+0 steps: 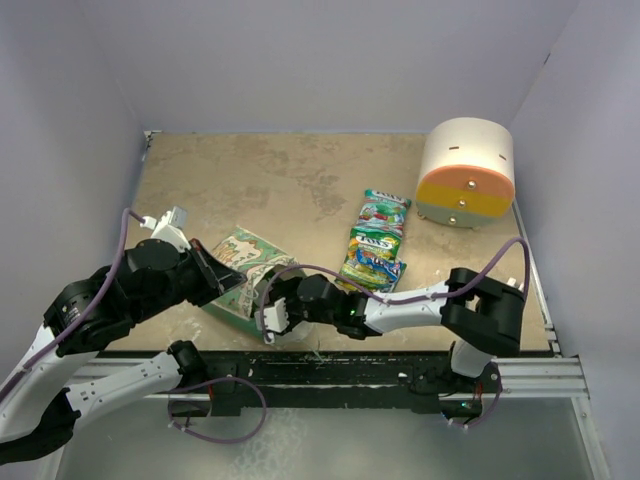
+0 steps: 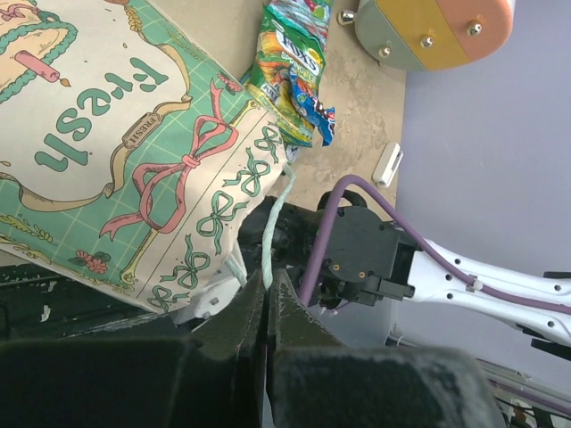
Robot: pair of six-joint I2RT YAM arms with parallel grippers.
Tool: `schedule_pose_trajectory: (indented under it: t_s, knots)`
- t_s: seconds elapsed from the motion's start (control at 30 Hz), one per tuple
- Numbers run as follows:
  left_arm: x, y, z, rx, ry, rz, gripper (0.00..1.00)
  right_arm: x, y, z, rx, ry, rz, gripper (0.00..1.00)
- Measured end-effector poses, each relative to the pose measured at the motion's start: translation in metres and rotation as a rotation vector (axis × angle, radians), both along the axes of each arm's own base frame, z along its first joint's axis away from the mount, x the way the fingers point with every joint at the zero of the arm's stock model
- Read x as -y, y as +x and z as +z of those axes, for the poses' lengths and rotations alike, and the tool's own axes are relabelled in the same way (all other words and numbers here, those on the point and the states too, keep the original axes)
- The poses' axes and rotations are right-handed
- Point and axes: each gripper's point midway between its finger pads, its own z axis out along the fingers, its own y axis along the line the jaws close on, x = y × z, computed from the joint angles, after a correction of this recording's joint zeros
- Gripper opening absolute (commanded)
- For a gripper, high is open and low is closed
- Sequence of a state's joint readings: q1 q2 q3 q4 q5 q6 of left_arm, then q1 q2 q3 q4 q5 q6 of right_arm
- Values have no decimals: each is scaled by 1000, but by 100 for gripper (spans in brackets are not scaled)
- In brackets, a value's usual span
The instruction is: Take the snacks out of the paper bag
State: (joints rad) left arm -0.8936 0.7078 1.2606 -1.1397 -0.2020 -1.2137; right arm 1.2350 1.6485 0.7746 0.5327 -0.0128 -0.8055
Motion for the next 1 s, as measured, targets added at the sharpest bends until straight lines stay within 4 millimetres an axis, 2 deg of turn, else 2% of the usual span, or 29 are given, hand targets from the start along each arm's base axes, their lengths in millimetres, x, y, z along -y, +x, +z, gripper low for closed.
schedule_pose_trajectory:
  t_s: [0.13, 0.3, 0.67, 0.77, 0.9, 1.0]
  knots:
    - [0, 0, 0, -2, -1, 1, 0, -5, 10, -2, 25, 5, -37, 51]
    - [0, 0, 0, -3, 0, 2, 0, -15, 18, 5, 37, 38, -68, 41]
    - [0, 0, 1, -1, -3, 2, 0, -30, 21, 19, 6, 137, -72, 42]
    - [0, 0, 2, -1, -3, 2, 0, -39, 23, 14, -2, 145, -59, 45]
    - [0, 0, 2, 0, -4, 1, 0, -45, 23, -5, -6, 111, -44, 48]
    - [0, 0, 2, 0, -3, 1, 0, -51, 24, -11, 4, 93, -24, 49]
